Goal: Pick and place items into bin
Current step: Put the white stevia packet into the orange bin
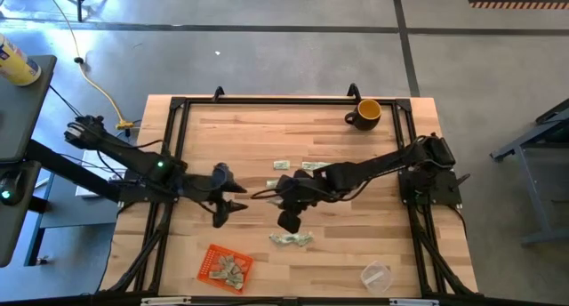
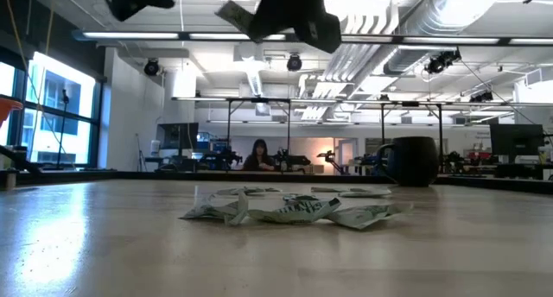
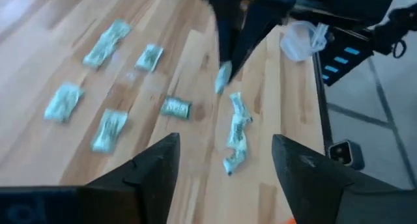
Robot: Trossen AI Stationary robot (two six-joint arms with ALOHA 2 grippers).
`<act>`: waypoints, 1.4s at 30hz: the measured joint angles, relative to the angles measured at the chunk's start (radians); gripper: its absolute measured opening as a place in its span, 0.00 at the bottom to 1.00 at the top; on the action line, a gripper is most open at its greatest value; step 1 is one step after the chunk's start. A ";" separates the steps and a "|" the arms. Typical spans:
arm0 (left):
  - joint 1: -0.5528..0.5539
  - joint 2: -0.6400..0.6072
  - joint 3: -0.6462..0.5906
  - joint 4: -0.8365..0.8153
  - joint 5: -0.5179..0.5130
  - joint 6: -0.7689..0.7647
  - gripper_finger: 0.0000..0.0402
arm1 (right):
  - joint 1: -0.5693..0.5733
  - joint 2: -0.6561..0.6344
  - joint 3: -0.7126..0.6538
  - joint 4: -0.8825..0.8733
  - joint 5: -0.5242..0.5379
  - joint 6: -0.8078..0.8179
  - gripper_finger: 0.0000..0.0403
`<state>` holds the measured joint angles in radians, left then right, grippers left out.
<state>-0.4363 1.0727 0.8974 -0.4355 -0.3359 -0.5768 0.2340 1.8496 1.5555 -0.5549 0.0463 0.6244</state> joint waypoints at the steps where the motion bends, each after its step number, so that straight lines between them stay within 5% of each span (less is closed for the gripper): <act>1: 0.012 0.019 0.000 0.032 0.005 0.030 0.68 | 0.000 0.000 0.000 0.016 0.000 -0.002 0.00; 12: 0.097 0.171 0.000 0.243 0.144 0.138 0.55 | 0.002 0.000 0.000 0.014 0.035 -0.048 0.00; 25: 0.123 0.240 0.000 0.317 0.149 0.154 0.45 | 0.002 0.000 0.000 0.022 0.023 -0.080 0.00; 36: 0.123 0.256 0.001 0.323 0.143 0.156 0.08 | 0.002 0.000 0.000 0.021 0.022 -0.101 0.00; 42: 0.123 0.256 0.001 0.318 0.148 0.135 0.09 | 0.018 0.000 0.001 0.021 0.036 -0.099 0.09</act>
<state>-0.3134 1.3289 0.8982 -0.1175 -0.1875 -0.4421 0.2519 1.8492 1.5562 -0.5335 0.0823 0.5251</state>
